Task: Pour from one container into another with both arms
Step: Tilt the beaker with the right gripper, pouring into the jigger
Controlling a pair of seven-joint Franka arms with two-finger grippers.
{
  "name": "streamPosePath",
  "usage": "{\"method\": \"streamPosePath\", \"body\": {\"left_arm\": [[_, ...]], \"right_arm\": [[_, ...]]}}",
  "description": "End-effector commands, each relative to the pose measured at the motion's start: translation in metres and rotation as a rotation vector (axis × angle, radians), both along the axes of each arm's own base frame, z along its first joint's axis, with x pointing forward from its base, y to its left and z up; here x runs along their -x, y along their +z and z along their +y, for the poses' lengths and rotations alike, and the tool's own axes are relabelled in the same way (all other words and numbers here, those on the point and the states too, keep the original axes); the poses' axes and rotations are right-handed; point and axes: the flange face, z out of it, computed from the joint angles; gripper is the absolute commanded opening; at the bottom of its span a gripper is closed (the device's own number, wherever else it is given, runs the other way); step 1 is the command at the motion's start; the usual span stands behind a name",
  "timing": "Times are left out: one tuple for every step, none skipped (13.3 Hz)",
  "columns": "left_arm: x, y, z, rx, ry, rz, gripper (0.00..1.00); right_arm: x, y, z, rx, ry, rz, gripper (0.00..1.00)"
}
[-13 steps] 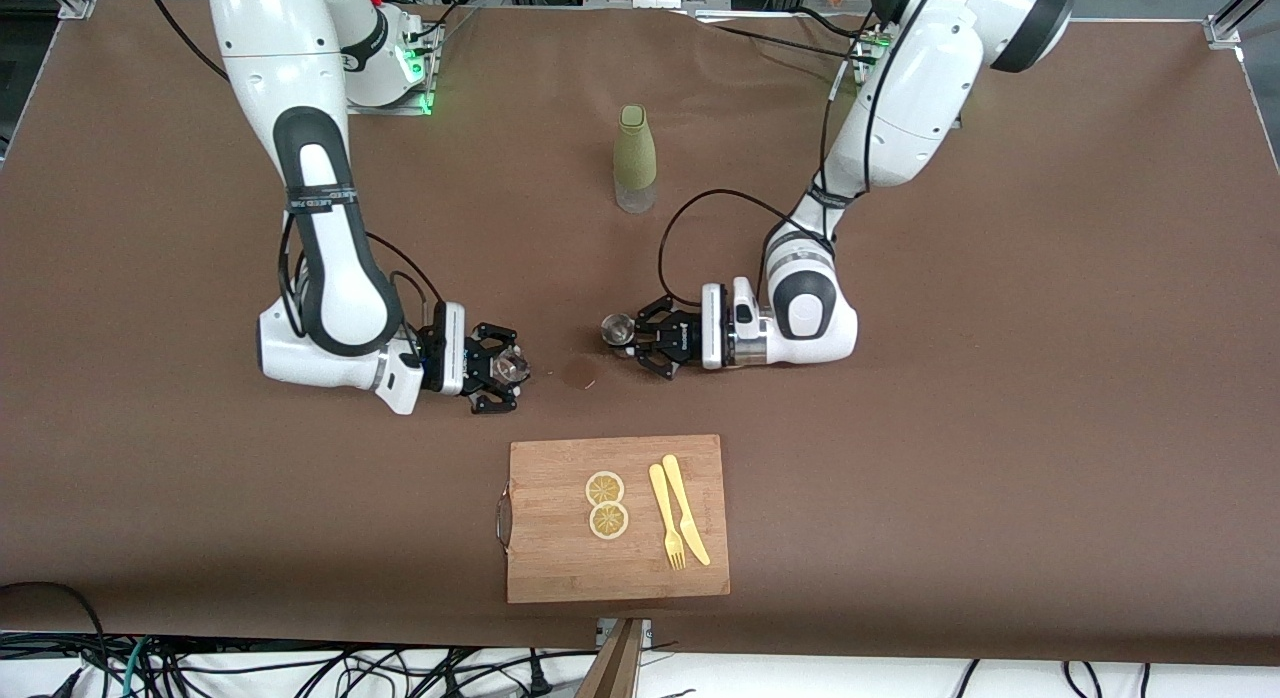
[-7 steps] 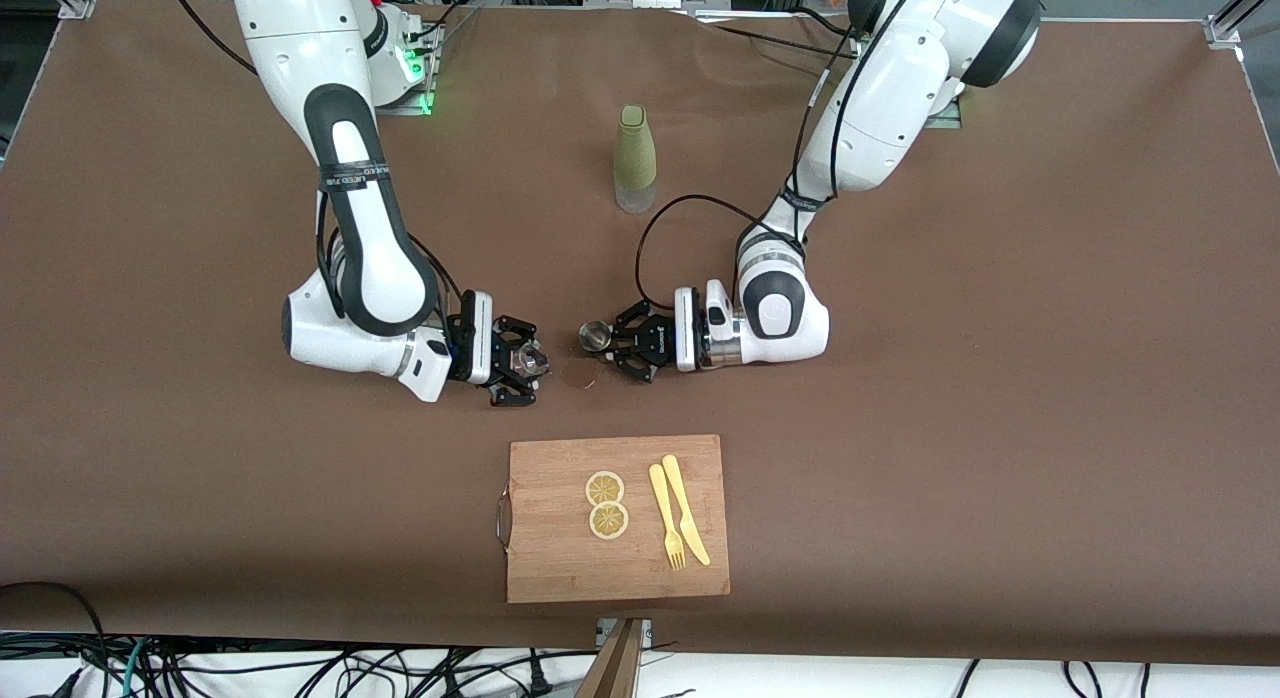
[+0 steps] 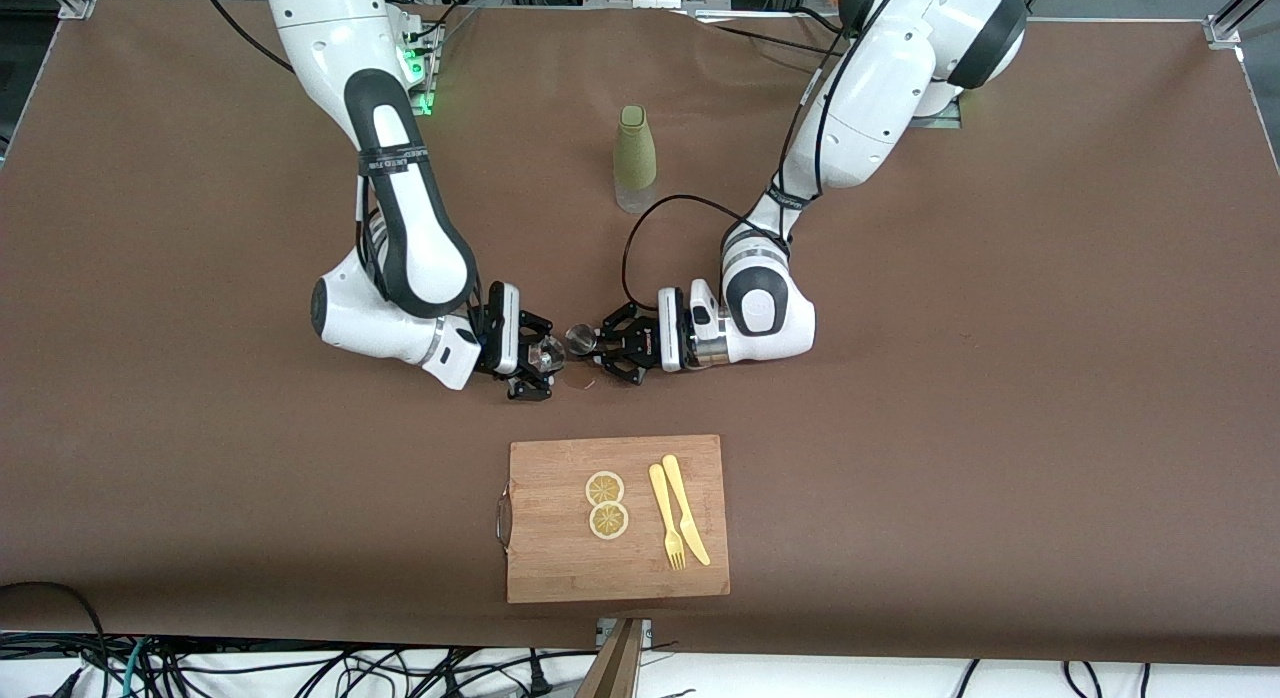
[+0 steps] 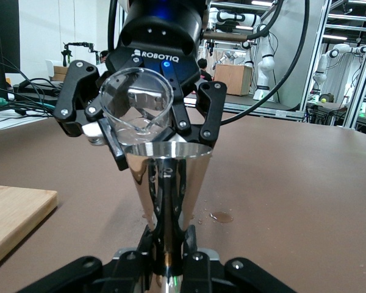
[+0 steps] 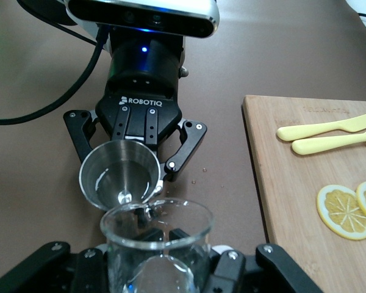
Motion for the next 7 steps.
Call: {"method": "streamPosePath", "body": {"left_arm": [[-0.004, -0.001, -0.008, -0.003, 0.038, -0.037, 0.00], [-0.004, -0.001, -0.008, -0.003, 0.038, -0.037, 0.00], [-0.004, -0.001, -0.008, -0.003, 0.038, -0.037, 0.00], [-0.004, -0.001, -0.008, -0.003, 0.038, -0.037, 0.00], [-0.004, -0.001, -0.008, -0.003, 0.038, -0.037, 0.00], [-0.003, 0.000, -0.010, -0.001, 0.036, -0.037, 0.00], [-0.003, 0.000, -0.010, -0.001, 0.036, -0.037, 0.00]], "right_arm": [[0.008, 0.026, -0.006, 0.065, 0.001, 0.002, 0.00], [0.007, 0.034, -0.006, 0.095, 0.009, 0.002, 0.00], [0.007, 0.039, -0.007, 0.119, 0.014, 0.007, 0.00], [0.007, 0.046, -0.007, 0.136, 0.020, 0.005, 0.00], [0.007, 0.048, -0.007, 0.152, 0.022, 0.008, 0.00], [0.006, 0.051, -0.007, 0.157, 0.019, 0.010, 0.00], [0.006, 0.052, -0.006, 0.157, 0.015, 0.012, 0.00]]}}
